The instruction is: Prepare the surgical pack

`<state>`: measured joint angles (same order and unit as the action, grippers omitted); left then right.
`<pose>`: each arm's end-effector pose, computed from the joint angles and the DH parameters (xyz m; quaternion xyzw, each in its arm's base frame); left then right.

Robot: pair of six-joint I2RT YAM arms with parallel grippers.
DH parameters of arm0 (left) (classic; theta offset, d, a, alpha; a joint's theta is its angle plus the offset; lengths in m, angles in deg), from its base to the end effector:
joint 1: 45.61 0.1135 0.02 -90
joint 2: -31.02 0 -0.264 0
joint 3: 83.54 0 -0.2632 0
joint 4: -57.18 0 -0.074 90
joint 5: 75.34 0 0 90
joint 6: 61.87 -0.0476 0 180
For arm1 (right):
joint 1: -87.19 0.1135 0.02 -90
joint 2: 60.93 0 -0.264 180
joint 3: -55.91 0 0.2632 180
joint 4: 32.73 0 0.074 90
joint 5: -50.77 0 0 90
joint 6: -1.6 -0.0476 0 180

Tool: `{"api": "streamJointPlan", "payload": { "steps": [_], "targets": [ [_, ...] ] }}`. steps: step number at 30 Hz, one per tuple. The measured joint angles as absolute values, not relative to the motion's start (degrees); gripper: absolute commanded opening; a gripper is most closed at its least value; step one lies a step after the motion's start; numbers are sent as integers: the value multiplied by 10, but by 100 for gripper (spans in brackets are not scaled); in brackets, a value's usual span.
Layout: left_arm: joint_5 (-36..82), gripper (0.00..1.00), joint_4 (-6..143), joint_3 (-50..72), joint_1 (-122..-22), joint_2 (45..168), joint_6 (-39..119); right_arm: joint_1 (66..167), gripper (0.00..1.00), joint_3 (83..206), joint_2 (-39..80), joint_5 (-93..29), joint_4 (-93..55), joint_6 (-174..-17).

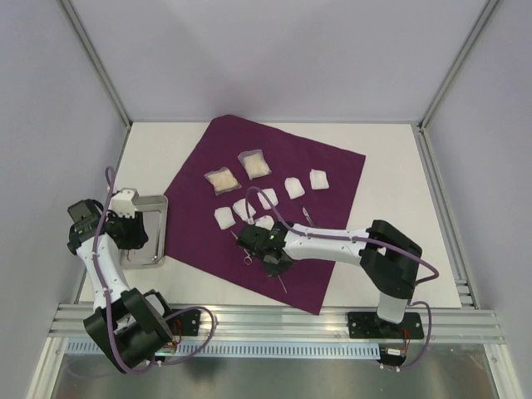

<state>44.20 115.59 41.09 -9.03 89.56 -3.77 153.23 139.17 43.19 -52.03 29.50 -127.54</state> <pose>0.1745 0.1003 0.2226 0.0243 0.9391 -0.0708 0.3353 0.1497 0.3108 0.1563 -0.2242 0.9663 -0.0200 0.1248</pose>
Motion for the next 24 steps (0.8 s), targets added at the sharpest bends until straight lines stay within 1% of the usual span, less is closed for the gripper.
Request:
{"api": "streamJointPlan", "payload": {
  "steps": [3, 5, 9, 12, 15, 18, 24],
  "targets": [
    [442, 48, 1161, 404, -118, 896, -30, 1522, 0, 1395, 394, -527, 301, -1305],
    [437, 48, 1160, 396, -165, 895, -17, 1505, 0, 1396, 365, -525, 292, -1328],
    [412, 49, 1151, 372, -315, 890, 10, 1424, 0, 1381, 295, -513, 229, -1412],
    [382, 55, 1150, 336, -442, 891, 21, 1367, 0, 1358, 263, -522, 173, -1508],
    [344, 59, 1141, 288, -574, 899, 21, 1347, 0, 1352, 258, -543, 142, -1614],
    [311, 65, 1132, 258, -668, 908, 16, 1352, 0, 1353, 266, -548, 123, -1714],
    [244, 70, 1091, 270, -824, 918, -17, 1355, 0, 1366, 314, -536, 102, -1848]
  ]
}}
